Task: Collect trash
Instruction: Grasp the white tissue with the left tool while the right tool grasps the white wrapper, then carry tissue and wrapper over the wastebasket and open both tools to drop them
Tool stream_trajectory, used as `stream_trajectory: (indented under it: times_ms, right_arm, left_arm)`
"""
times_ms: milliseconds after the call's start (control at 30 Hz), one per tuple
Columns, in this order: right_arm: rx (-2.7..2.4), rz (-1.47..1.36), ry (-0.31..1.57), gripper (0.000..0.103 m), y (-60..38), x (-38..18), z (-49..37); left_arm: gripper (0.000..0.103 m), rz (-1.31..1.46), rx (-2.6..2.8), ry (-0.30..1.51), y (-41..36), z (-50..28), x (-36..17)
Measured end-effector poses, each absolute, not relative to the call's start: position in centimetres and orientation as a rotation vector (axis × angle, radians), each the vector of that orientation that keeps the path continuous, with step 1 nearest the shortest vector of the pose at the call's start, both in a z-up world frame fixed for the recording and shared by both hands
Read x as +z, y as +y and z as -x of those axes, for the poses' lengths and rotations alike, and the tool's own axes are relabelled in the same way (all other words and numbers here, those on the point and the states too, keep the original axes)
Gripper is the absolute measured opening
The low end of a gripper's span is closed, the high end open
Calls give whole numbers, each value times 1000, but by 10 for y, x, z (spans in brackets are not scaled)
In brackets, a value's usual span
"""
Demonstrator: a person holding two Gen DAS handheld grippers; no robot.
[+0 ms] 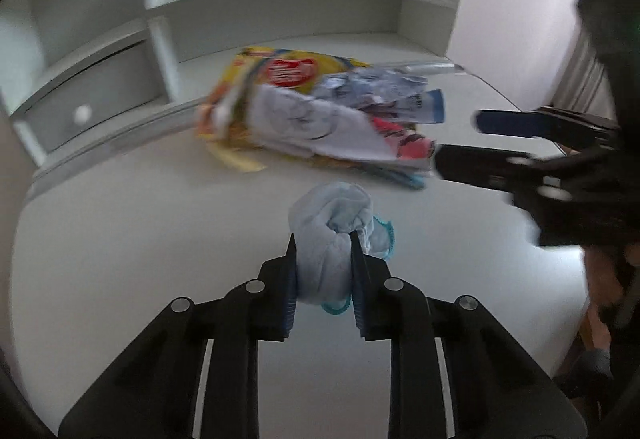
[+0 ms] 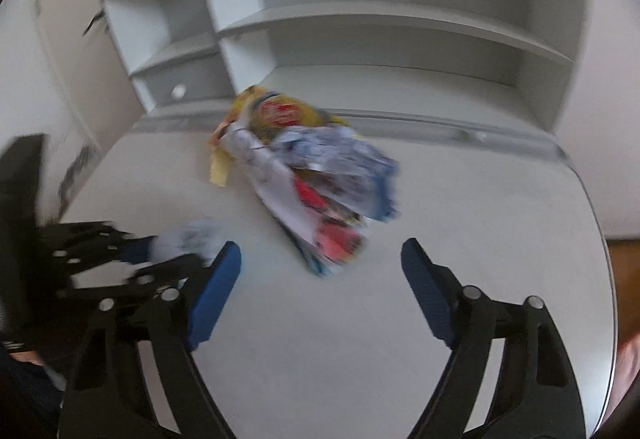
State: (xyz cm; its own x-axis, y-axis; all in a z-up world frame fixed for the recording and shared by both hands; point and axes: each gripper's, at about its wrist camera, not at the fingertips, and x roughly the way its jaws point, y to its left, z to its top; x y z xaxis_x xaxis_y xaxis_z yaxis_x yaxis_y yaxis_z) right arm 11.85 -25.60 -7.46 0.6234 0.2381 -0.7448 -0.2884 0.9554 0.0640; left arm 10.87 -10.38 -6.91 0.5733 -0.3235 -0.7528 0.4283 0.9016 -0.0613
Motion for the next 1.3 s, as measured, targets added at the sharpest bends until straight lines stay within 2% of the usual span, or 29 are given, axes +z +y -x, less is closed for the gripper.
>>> stream_trajectory:
  times_ms: [300,567,700,767,833,900,933,1000,1300]
  right_arm:
    - [242,226,893,74,-220,-101,-161]
    - [405,197,926,70,-198,-91,-126]
    - [380,194,967,61,-191,-100,-135]
    - [370,219,984,52,-185,-107,-139]
    - [346,249,999,47,-180,-114,-142]
    - [337,246,999,32,-178,-117,-143]
    - [334,240,993,31,-178,-116,-140]
    - [335,217,975,17,-181,-111,-133]
    - [453,-222,927,16,-242,-88,-70]
  left_arm:
    - [22,-18,-355,851,-37,-96,-69]
    - [22,84,-350,872,-5,-95,-80]
    - [22,95,-365,862,-1,-93,-78]
    - [22,93,-369,858,-1,-92,-76]
    - [22,93,-372,856,0,-93,-76]
    - [22,87,-369,852,-1,-93,-76]
    - [22,84,-367,850,-1,-93,-76]
    - [22,87,-370,847,-2,-92,-73]
    - [22,29,-448,807,-50,-78,-53]
